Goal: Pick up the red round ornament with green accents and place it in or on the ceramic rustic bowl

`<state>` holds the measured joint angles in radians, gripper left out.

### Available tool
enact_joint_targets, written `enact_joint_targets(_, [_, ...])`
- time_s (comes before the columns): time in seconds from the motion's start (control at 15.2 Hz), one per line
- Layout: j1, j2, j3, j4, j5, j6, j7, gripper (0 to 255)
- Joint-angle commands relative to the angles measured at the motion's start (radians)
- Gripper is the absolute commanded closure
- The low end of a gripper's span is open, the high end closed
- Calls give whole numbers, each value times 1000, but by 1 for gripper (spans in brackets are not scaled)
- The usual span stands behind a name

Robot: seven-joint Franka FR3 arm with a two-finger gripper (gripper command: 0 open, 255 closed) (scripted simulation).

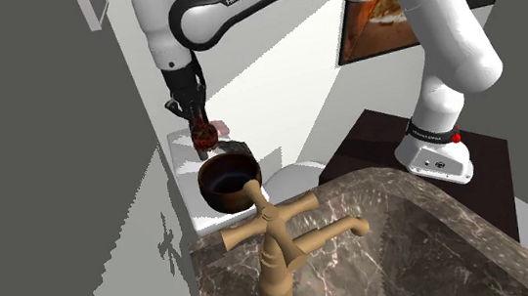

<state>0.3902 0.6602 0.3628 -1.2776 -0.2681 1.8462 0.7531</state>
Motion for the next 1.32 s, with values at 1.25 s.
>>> enact_joint_targets(1.25, [44,-178,50,-56,46,-124,81,255])
